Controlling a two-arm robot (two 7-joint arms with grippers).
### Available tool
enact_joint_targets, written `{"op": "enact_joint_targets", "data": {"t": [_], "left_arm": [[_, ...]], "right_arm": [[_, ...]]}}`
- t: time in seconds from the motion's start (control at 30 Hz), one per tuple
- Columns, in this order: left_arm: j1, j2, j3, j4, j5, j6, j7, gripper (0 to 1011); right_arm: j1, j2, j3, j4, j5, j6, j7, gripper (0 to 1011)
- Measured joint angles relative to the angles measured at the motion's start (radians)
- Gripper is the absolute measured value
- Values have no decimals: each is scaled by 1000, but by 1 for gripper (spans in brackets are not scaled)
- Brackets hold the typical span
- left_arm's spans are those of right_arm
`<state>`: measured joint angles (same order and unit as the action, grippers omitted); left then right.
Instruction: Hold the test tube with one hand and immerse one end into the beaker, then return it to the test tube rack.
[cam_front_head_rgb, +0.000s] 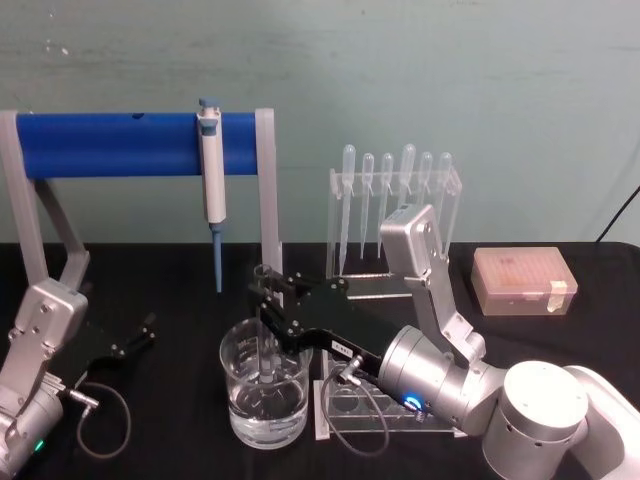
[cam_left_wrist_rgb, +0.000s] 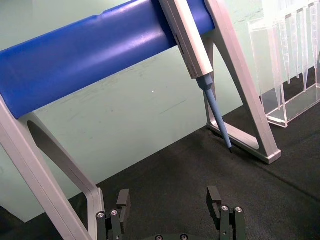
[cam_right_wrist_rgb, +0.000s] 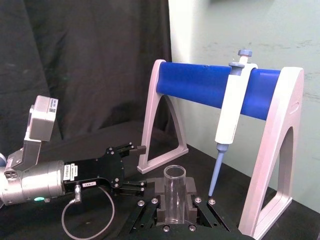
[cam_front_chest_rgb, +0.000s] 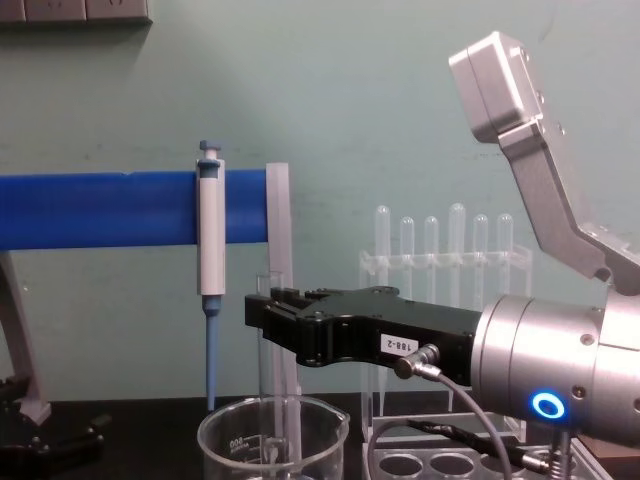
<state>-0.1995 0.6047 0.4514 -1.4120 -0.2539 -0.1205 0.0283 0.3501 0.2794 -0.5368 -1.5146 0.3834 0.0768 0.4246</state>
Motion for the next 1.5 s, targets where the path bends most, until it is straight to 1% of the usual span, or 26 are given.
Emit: {"op": "enact_joint_targets", "data": {"t": [1.5], "left_arm": [[0, 0, 0, 0, 0, 0, 0, 1000]], "right_arm": [[0, 0, 0, 0, 0, 0, 0, 226]]}}
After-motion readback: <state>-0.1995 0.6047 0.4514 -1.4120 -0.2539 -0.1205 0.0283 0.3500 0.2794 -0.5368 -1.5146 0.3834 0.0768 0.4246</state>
